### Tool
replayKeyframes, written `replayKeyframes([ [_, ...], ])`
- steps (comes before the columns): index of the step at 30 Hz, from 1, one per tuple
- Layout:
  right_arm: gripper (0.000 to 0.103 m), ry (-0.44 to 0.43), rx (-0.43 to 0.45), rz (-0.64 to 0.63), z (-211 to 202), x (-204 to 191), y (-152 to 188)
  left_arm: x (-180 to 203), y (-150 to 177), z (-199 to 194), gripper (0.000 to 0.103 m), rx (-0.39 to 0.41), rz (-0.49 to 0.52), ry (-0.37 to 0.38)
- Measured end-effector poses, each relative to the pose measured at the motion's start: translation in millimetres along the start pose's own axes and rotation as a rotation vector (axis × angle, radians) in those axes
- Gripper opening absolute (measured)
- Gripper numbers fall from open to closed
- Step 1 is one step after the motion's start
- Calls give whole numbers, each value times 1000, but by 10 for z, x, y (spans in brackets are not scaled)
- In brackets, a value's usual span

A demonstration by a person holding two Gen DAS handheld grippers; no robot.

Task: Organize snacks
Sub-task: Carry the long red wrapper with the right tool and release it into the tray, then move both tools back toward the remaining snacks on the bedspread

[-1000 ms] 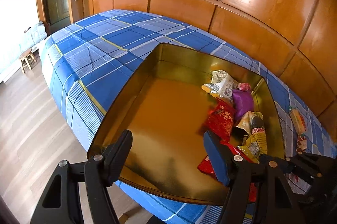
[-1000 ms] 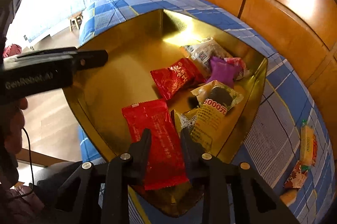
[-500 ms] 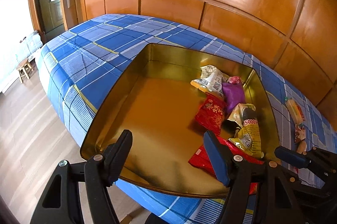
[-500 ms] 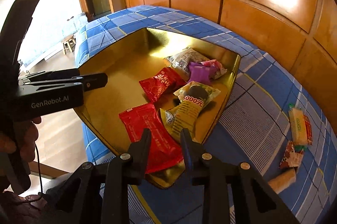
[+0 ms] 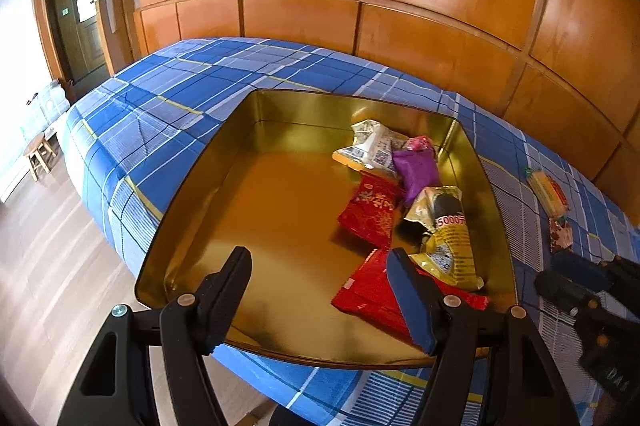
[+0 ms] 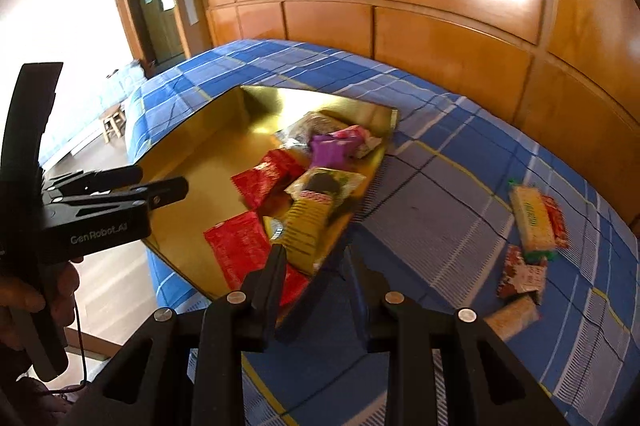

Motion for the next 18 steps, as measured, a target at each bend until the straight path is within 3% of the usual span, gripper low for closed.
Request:
replayKeyframes([
  [11, 30, 104, -13, 79, -161, 590, 238, 252, 11, -44, 71, 7, 75, 14],
  [18, 30, 229, -25, 114, -412, 1158, 412, 518, -17, -115, 71, 29, 152, 41],
])
Point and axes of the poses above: each gripper's, at about its wrist camera, not at the fingertips, and z roughly the way its jaws point, x to its right, y to its underside, the point moved 6 cm from there along z, roughly the way its jaws point, and after that the axes turned 1 degree about -x, right-handed, at the moved point
